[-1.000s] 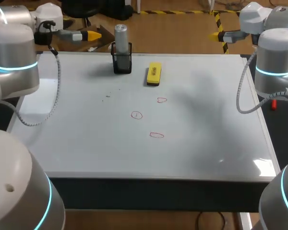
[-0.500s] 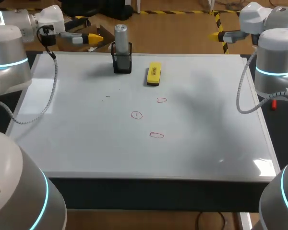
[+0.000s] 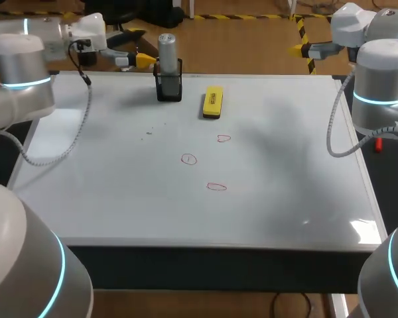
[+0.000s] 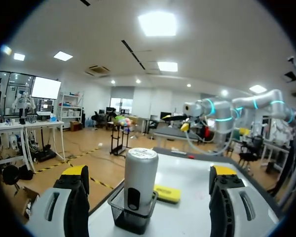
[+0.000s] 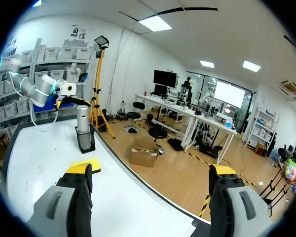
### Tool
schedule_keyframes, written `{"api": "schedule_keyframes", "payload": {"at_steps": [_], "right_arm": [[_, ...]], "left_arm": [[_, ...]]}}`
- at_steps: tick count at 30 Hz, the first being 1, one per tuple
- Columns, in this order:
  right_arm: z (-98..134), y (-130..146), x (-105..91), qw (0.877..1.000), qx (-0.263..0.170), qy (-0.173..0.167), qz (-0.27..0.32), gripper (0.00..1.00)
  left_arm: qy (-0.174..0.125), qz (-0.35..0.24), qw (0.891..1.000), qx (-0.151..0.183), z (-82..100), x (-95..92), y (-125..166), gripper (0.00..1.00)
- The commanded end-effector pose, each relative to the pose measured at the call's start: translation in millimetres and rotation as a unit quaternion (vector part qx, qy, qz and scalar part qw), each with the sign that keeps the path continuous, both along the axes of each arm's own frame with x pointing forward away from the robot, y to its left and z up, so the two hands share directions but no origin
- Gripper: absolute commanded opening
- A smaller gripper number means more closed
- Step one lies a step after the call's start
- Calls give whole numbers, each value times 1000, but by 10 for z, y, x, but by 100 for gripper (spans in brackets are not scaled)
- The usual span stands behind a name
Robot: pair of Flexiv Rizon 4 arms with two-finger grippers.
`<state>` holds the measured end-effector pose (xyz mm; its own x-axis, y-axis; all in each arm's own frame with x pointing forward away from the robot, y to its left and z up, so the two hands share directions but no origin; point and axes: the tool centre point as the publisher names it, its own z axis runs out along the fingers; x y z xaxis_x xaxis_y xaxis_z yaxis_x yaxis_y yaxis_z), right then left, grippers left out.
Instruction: Pick up the inspection probe, press it on each red-marked spot on the whiteboard one by one, put down the probe, pick up the eraser, and wipe off all the red marks.
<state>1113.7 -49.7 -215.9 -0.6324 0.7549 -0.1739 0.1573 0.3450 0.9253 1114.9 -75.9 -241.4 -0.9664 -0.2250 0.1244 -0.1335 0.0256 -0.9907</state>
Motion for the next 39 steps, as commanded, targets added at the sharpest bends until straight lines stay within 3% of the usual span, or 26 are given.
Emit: {"api": "schedule_keyframes", "payload": {"at_steps": [1,20,39], "right_arm": [[-4,-3,4,1000,1,0,1,100],[-4,-3,4,1000,1,0,1,100],[-4,-3,4,1000,1,0,1,100]], "left_arm": [[-1,-33,999,-15,-94,90,-115,100],[-3,-48,998,-30,-204,116,-522,100],[5,-45,998,-32,-323,86,-695,100]]}}
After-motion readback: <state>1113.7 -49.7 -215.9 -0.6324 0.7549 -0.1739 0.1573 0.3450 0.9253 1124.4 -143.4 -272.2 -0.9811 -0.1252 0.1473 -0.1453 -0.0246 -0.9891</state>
